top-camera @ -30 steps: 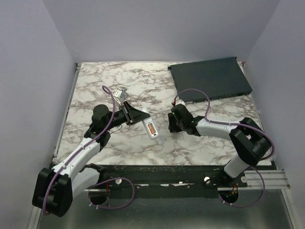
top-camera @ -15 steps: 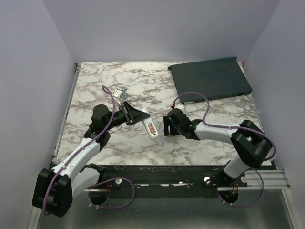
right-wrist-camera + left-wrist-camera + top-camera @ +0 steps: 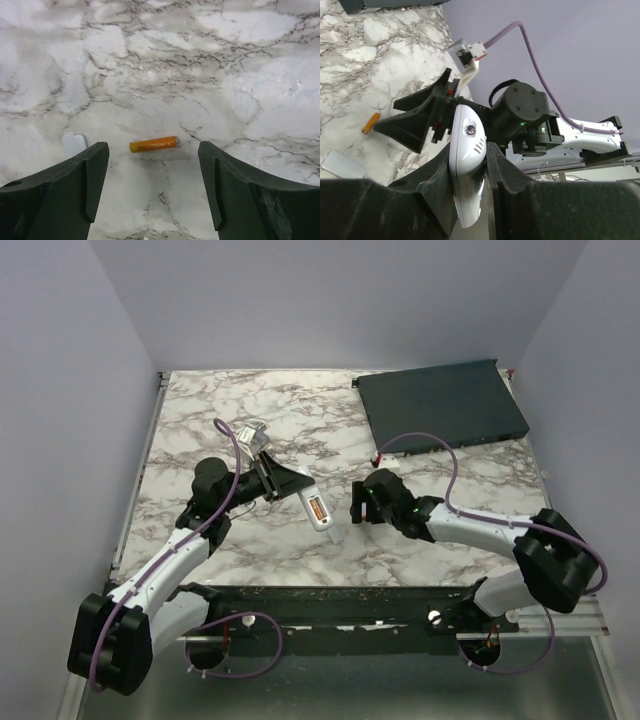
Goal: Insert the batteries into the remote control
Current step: Move the battery to the center of the board.
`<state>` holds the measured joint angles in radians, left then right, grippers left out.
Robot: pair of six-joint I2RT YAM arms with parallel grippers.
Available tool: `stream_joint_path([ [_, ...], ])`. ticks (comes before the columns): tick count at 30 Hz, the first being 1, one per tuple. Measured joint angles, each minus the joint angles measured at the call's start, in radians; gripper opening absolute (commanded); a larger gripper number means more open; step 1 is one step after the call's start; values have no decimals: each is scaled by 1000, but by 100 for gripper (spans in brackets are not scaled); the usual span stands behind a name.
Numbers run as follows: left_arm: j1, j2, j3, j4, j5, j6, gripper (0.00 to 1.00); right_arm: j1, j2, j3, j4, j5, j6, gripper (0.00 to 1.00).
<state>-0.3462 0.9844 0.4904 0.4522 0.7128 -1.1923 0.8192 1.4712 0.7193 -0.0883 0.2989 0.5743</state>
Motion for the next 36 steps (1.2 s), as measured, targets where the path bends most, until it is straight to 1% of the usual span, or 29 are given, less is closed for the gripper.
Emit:
stream_joint_path([
  [6, 3, -19, 7, -27, -2, 4, 0, -1, -139, -8, 20, 5, -56, 82],
  [13, 16, -106, 1, -56, -8, 20, 0, -27, -201, -6, 3, -1, -241, 79],
  [16, 28, -147, -24, -50, -10, 27, 0, -48, -240, -5, 2, -9, -322, 78],
  [22, 39, -161, -102, 102, 43, 57, 0, -77, -298, 3, 22, -35, -406, 77],
  [30, 39, -164, -58, 294, 176, 120, 0, -77, -303, 2, 38, -69, -453, 77],
  [36, 39, -167, -55, 394, 244, 128, 0, -77, -328, -2, 43, -92, -489, 77],
])
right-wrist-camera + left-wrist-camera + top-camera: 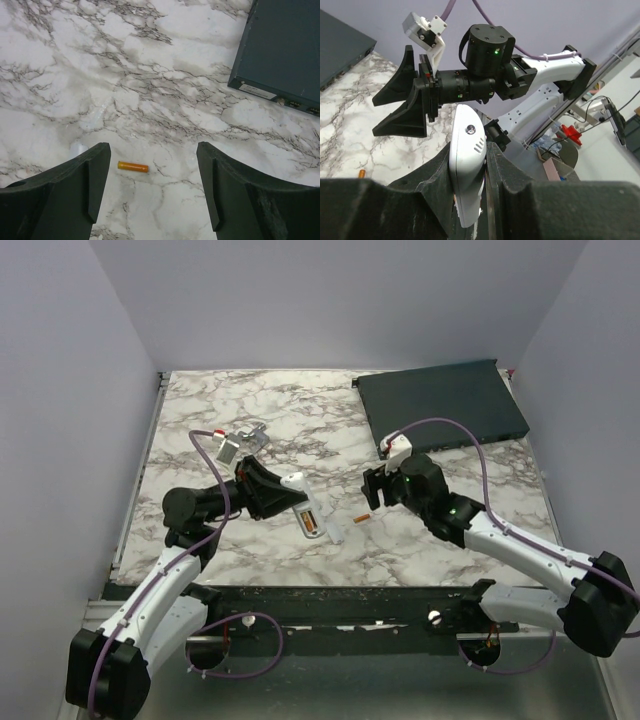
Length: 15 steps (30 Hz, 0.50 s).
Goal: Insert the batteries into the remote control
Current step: Move the battery to the center of the board.
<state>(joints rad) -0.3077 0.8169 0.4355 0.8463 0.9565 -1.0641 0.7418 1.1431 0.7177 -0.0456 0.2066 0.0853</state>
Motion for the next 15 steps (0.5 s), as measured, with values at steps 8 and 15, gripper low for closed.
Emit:
stream_joint_path([
  [8, 0, -3, 0, 71, 48, -2, 0, 0, -14, -1, 1, -63, -35, 77],
  [15, 0, -8, 4, 53, 50, 13, 0, 0, 15, 8, -12, -26, 57, 70],
])
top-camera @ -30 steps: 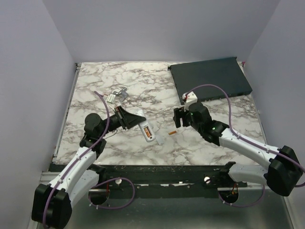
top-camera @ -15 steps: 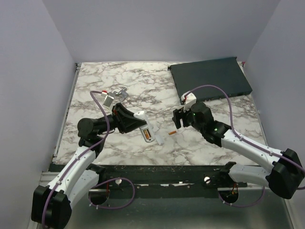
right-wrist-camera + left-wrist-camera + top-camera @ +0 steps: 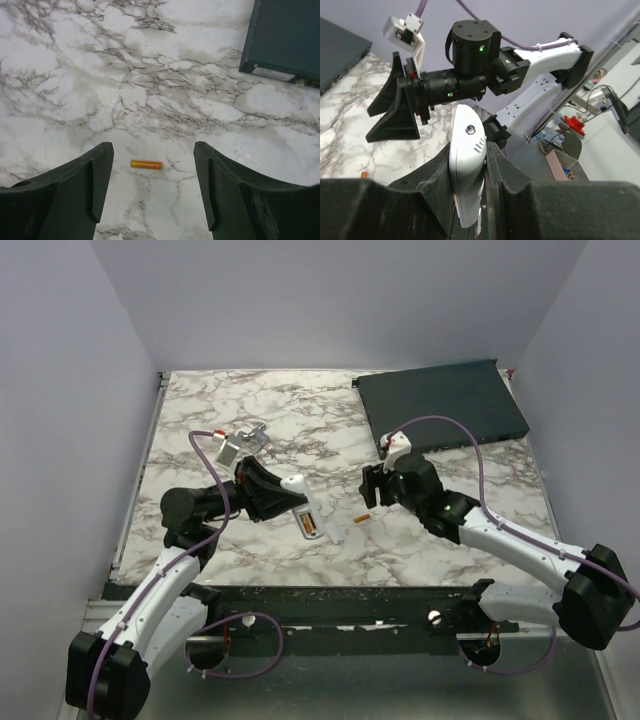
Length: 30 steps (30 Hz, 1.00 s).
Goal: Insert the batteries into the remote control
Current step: Move the battery to the center of the board, then pick up the battery from the center of the board.
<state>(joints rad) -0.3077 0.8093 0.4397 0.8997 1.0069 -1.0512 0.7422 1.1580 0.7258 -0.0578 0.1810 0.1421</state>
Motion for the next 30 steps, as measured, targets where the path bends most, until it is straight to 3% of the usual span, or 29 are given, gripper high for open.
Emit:
stream_joint_path([
  [4, 0, -24, 57, -204, -44, 87, 0, 0, 80, 81, -81, 58, 241, 67],
  [9, 0, -56, 116, -426, -133, 188, 0, -2, 111, 92, -116, 37, 587, 70],
  [13, 0, -62, 116, -500, -161, 212, 0, -2, 126, 84, -169, 60, 830, 76],
  [18, 0, -70, 115, -546, -185, 224, 0, -2, 223, 177, -402, 165, 1065, 77],
  [23, 0, -82, 115, -553, -201, 237, 0, -2, 317, 239, -526, 211, 1189, 66],
  [30, 0, -118, 109, -587, -233, 252, 0, -2, 398, 240, -566, 193, 1271, 61],
])
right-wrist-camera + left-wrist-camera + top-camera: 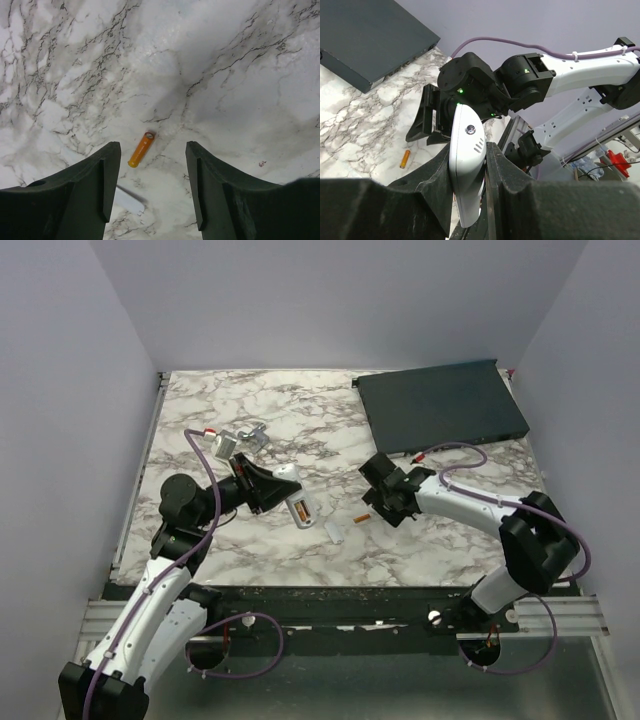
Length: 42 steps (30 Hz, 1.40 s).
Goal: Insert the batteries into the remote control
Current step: Pick up the battery from the center of the board.
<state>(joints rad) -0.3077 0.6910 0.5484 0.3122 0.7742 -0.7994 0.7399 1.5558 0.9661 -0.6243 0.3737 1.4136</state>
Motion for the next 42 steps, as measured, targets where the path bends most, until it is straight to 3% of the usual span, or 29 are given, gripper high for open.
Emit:
stream_joint_path([
  [17, 0, -19, -16, -30, -13, 11, 0, 0, 136, 138, -60, -68, 8, 56],
  [42, 0, -10, -16, -52, -30, 18, 0, 5, 168, 140, -80, -132, 11, 43],
])
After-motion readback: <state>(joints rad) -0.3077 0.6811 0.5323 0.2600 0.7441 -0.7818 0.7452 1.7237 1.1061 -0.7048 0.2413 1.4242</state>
